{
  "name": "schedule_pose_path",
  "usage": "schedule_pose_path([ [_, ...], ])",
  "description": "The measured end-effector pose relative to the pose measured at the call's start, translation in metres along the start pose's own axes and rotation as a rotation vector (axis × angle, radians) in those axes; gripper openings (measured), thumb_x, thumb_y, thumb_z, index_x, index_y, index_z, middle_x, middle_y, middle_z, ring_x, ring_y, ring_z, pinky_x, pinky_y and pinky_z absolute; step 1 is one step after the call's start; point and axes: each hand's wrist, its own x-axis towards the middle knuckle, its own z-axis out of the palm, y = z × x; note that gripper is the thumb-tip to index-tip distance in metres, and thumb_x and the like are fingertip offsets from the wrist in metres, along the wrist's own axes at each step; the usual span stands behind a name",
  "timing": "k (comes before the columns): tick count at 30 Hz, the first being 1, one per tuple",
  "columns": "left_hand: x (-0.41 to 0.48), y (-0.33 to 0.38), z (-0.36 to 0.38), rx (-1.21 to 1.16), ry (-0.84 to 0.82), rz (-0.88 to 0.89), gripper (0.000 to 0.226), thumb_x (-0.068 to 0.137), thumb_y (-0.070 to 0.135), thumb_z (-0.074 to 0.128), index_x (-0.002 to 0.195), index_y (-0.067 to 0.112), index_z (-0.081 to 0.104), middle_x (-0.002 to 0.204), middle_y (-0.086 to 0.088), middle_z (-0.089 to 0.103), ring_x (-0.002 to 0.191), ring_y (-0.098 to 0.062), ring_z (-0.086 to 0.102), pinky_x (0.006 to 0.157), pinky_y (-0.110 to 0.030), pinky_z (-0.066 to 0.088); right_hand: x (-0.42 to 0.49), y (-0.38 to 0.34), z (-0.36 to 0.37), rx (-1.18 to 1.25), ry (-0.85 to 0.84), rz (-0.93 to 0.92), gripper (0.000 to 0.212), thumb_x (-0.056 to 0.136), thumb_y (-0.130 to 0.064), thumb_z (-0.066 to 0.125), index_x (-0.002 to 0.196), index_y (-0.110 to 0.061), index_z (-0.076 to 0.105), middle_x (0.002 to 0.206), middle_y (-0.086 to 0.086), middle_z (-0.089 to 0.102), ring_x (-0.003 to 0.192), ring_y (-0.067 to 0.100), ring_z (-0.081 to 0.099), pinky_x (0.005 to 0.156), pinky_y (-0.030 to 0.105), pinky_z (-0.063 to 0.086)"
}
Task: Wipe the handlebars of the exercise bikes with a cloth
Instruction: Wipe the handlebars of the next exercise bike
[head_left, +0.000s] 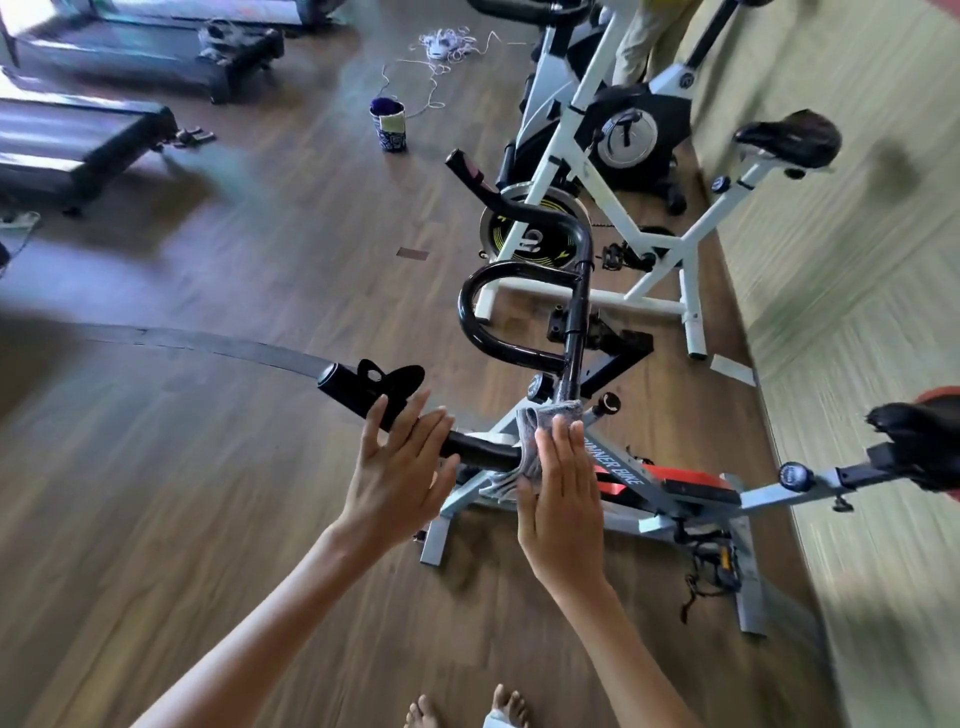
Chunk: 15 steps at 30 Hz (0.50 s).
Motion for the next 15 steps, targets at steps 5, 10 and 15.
schedule_pose_path([
  [5, 0.004, 0.014, 0.008, -0.095, 0.049, -0.055, 0.041, 0.098, 0.032, 0.040, 0.113, 0.006, 0.069, 0.116, -0.002, 0.069, 0.130, -0.021, 0.053, 0.121, -0.045, 0.005, 0.024, -0.015, -0.004, 0.165, -0.088, 0.158, 0.058, 0.103, -0.040, 0.022, 0.150, -0.008, 0.031, 0.162, 0.006, 0.011, 0.152, 0.018, -0.003, 0.124, 0.033, 0.006],
  [10, 0.003, 0.016, 0.010, -0.123, 0.050, -0.079, 0.044, 0.100, 0.032, 0.035, 0.113, 0.008, 0.068, 0.113, -0.001, 0.070, 0.120, -0.020, 0.058, 0.120, -0.040, 0.008, 0.092, 0.001, -0.014, 0.081, -0.385, 0.248, 0.051, 0.104, -0.031, 0.027, 0.152, -0.013, 0.029, 0.164, 0.001, 0.000, 0.150, 0.016, -0.014, 0.124, 0.045, 0.007],
  [15, 0.001, 0.019, 0.011, -0.132, 0.048, -0.099, 0.050, 0.102, 0.034, 0.026, 0.112, 0.009, 0.068, 0.110, -0.001, 0.070, 0.115, -0.022, 0.060, 0.118, -0.043, 0.016, 0.052, -0.027, -0.018, 0.143, -0.228, 0.315, 0.057, 0.102, -0.034, 0.021, 0.155, -0.013, 0.017, 0.162, 0.004, -0.016, 0.148, 0.020, -0.020, 0.109, 0.016, -0.018],
])
